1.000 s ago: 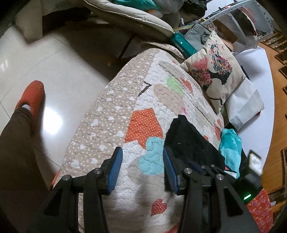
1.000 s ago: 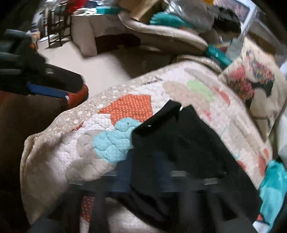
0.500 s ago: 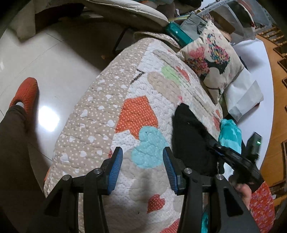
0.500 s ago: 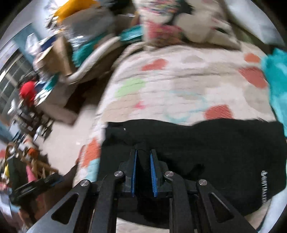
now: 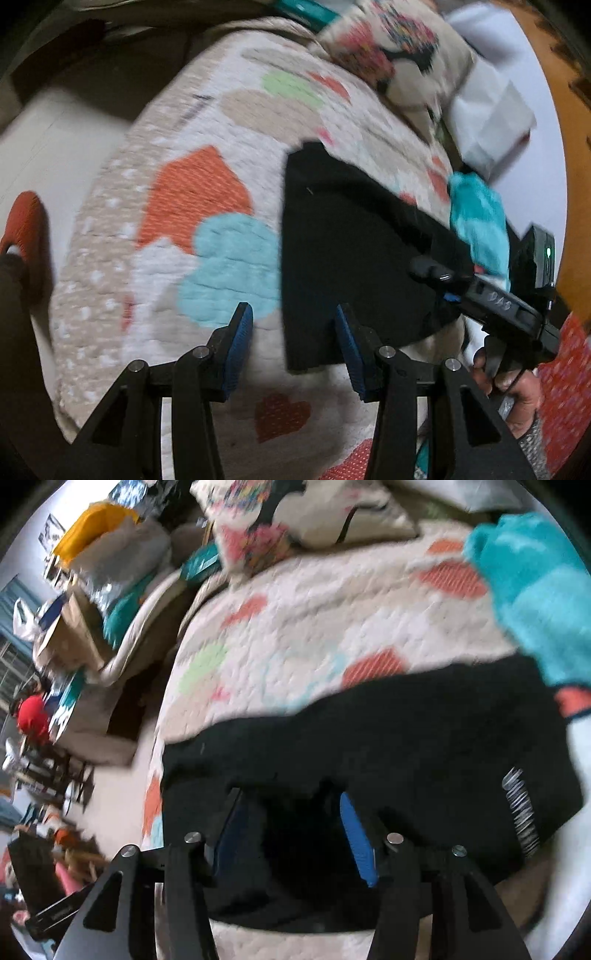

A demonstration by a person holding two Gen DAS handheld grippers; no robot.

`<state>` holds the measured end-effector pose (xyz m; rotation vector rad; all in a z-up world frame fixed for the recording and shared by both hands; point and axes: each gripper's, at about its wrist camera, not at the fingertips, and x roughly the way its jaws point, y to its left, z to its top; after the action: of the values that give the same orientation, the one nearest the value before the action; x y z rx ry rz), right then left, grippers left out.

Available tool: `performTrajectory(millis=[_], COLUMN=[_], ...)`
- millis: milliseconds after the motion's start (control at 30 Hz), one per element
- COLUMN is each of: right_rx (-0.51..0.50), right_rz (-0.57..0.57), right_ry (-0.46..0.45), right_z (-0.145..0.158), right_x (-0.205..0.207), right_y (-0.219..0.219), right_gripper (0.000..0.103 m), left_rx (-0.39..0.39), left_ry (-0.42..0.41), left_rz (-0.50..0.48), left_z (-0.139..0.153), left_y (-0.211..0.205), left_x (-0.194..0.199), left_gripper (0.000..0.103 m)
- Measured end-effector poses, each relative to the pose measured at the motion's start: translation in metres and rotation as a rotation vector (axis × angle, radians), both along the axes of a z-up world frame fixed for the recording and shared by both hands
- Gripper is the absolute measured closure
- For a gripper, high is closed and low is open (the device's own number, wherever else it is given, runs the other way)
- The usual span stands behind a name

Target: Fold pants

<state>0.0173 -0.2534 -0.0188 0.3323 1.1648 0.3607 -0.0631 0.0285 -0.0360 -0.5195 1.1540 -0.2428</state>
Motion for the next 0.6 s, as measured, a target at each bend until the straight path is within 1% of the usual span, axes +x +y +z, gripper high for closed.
performTrajectory(millis=[33,67,100,133,200,233,300,333,400,500,533,600], right_rx=[-0.021,-0.081,-0.131,-0.131,-0.159,-0.191,-0.249,-0.263,-0.236,-0.101,-0.089,-0.126], right_rz=[0.037,0.047,0.036,0.004,-0.057,-0.088,-0.129,-0.120,-0.061,0.127,0.204,0.339], right_ry=[0.022,0.027,0.027,0.031,0.038,0.029,-0.026,-0.062,-0.108,-0.130,-0.124,-0.107], right_z=[-0.006,-0.009,-0.009,-0.007,-0.005,-0.001,0.010,0.020,0.032,0.042,0.040,0.033], right_x=[-0.001,-0.003,-0.003,-0.003,-0.002,-0.001,0.003,0.006,0.015,0.042,0.054,0.073], right_y=[0.007,0.012,0.013,0.008,-0.001,-0.005,-0.008,-0.006,0.004,0.036,0.054,0.089], right_gripper=[0.059,0.076,0.076,0.076,0.056,0.042,0.041,0.041,0.041,0.041,0.041,0.041], left_rx=[0.011,0.018,0.018,0.009,-0.017,-0.028,-0.040,-0.043,-0.054,-0.048,-0.032,0.026], left_ry=[0.002,0.004,0.007,0.011,0.024,0.026,0.023,0.018,0.010,-0.010,-0.017,-0.018], left_rz=[-0.015,-0.026,-0.035,-0.040,-0.035,-0.034,-0.031,-0.031,-0.030,-0.020,-0.021,-0.019], left_z=[-0.002,-0.004,-0.006,-0.009,-0.015,-0.017,-0.020,-0.021,-0.022,-0.022,-0.021,-0.022], left_y=[-0.005,-0.010,-0.014,-0.017,-0.019,-0.021,-0.023,-0.025,-0.030,-0.039,-0.040,-0.043], left_x=[0.001,0.002,0.003,0.005,0.009,0.010,0.014,0.016,0.019,0.020,0.018,0.018], left_gripper=[0.058,0.058,0.058,0.058,0.058,0.058,0.057,0.056,0.056,0.056,0.057,0.082])
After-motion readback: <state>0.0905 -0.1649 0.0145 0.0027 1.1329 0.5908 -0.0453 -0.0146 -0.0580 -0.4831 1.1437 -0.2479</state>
